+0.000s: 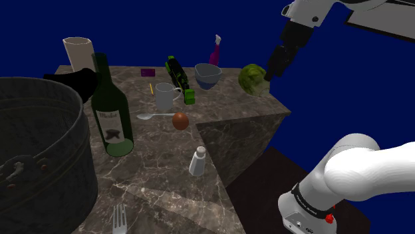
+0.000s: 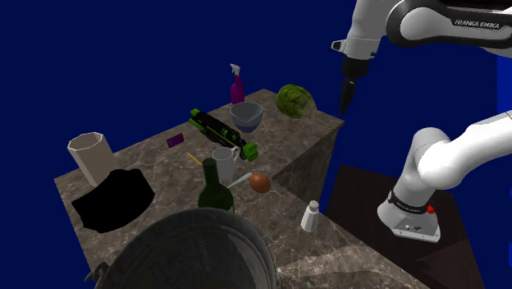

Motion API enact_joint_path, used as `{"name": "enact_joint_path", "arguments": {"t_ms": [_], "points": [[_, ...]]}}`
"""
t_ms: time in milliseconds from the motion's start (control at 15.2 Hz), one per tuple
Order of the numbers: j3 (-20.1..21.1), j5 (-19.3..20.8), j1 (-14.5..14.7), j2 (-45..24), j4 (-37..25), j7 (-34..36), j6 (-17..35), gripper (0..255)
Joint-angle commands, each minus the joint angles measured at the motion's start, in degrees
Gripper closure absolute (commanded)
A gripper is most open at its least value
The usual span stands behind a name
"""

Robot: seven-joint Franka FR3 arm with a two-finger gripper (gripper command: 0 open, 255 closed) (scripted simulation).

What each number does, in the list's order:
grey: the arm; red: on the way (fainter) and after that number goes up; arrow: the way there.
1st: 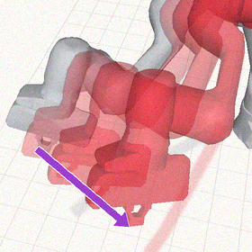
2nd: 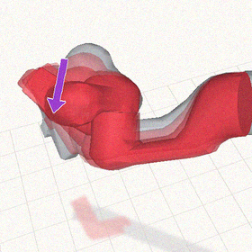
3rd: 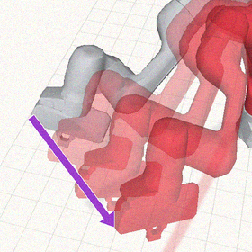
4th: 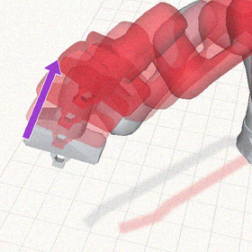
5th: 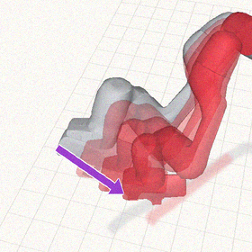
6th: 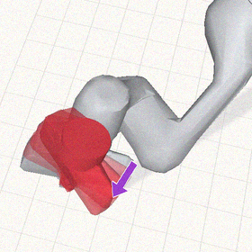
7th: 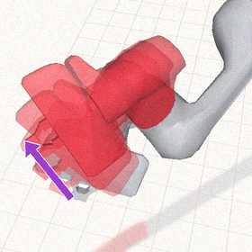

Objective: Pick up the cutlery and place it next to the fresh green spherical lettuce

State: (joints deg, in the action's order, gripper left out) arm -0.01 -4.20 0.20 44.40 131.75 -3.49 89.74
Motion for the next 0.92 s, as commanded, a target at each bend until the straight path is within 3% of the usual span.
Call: {"name": "enact_joint_path", "arguments": {"t_ms": [0, 858], "points": [[0.0, 0.0, 0.0, 0.0, 0.0, 0.0, 0.0, 0], [11.9, -5.4, 1.2, -15.3, 3.4, 14.7, 24.1, 0]]}}
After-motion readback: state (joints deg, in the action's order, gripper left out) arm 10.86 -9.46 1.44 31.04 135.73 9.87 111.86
